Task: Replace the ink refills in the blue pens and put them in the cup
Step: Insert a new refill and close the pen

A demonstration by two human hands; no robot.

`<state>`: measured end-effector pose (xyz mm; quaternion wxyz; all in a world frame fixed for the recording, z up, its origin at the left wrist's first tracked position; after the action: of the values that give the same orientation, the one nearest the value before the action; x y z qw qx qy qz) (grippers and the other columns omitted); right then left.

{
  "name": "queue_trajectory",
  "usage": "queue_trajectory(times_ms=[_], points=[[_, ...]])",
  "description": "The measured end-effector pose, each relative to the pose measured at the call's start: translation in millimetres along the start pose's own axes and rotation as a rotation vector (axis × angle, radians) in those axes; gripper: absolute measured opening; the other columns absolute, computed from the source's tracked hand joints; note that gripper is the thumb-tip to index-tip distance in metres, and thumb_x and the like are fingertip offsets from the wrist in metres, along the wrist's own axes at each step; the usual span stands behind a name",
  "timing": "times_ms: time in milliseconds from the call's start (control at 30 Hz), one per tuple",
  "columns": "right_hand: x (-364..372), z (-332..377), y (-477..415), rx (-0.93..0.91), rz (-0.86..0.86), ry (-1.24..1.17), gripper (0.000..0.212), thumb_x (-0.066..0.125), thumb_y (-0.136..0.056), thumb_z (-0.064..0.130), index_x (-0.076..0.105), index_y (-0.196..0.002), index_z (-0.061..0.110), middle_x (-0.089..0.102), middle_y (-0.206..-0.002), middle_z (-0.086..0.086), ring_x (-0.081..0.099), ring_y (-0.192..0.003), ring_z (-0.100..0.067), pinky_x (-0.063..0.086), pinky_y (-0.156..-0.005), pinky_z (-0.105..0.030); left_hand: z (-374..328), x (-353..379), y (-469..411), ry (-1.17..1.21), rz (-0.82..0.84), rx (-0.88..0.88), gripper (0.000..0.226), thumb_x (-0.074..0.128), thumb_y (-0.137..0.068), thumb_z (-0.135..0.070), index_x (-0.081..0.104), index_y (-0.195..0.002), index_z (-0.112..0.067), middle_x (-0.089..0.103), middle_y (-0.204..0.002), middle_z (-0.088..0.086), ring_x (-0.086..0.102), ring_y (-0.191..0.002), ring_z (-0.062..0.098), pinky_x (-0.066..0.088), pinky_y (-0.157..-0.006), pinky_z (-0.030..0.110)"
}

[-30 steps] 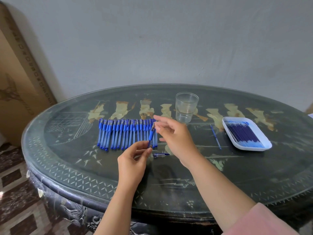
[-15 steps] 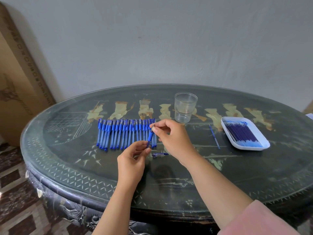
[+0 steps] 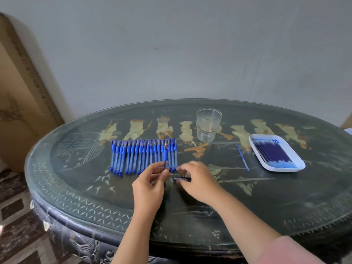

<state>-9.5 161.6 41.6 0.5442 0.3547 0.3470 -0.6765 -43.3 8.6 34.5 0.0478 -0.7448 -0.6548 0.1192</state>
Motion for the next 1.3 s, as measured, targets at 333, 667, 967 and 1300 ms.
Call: queue_trajectory(times_ms=[333,667,967,1300], points=[[-16,-15,1,0.333,-0.168,-0.828,0.021,0.07,-0.088,0.018,0.06,-0.106,0.019,0.067,-0.096,0.004,0.062,-0.08,-0.007,0.048,-0.069,-0.021,0,1,0,0.008,0.002,-0.011,0.022,0.072,-0.086,-0.01,0.071,-0.096,-0.029,0.074,-0.087,-0.01,0.072,-0.084,0.01,0.059,-0.082,0.039],[-60,21,-12,0.202,-0.332,-1.086,0.019,0.082,-0.076,0.018,0.071,-0.092,0.016,0.076,-0.086,0.0,0.073,-0.085,-0.015,0.059,-0.08,-0.03,1,3,0,-0.011,0.015,-0.024,0.02,0.074,-0.084,-0.01,0.072,-0.097,-0.025,0.074,-0.089,-0.013,0.072,-0.083,0.009,0.059,-0.082,0.039],[-64,27,-17,0.147,-0.335,-0.992,0.019,0.081,-0.077,0.019,0.071,-0.093,0.017,0.075,-0.086,0.0,0.071,-0.08,-0.012,0.059,-0.08,-0.03,0,4,0,-0.028,0.033,-0.025,0.02,0.074,-0.084,-0.011,0.073,-0.096,-0.027,0.074,-0.088,-0.012,0.071,-0.083,0.008,0.058,-0.082,0.034],[-48,26,-21,0.164,-0.262,-0.832,0.021,0.08,-0.079,0.021,0.071,-0.098,0.017,0.074,-0.088,0.002,0.071,-0.082,-0.01,0.06,-0.08,-0.034,0,3,1,-0.04,0.046,-0.034,0.022,0.074,-0.084,-0.011,0.072,-0.097,-0.029,0.074,-0.089,-0.013,0.07,-0.082,0.006,0.059,-0.082,0.036]])
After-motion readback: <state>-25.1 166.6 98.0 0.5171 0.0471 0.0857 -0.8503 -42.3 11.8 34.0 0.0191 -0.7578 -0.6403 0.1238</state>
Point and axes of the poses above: each hand's wrist, its own y-axis away from the middle knuckle, its own x-axis out of the palm, z = x × y, the point moved 8 cm from there along -y, towards the middle knuckle
